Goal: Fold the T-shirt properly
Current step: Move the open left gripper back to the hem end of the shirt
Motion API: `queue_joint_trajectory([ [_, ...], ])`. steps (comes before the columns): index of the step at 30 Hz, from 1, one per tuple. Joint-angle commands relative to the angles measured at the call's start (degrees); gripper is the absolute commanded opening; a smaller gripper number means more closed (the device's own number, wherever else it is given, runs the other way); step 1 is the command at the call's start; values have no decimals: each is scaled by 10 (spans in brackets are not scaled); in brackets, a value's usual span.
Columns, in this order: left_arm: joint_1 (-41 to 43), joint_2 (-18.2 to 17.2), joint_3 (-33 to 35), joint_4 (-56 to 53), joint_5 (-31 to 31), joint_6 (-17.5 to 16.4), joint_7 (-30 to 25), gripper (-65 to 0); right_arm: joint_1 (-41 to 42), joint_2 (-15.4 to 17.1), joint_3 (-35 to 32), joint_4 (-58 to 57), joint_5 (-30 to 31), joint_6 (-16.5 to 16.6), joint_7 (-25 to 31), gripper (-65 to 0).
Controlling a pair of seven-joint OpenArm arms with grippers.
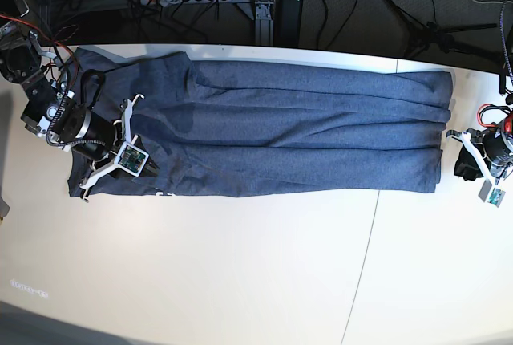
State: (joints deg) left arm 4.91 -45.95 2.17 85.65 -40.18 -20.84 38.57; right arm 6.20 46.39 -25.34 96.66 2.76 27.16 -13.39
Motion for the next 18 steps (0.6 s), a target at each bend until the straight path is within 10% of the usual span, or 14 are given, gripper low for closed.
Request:
queue_joint_trajectory([
  [1,-9,-13,-8,8,-3,-11,-10,-463,7,1,12,2,0,35,-9,-650],
  [18,-9,17,-8,33,-22,-11,-24,-515,6,-28,19,-167,15,-24,-42,-650],
])
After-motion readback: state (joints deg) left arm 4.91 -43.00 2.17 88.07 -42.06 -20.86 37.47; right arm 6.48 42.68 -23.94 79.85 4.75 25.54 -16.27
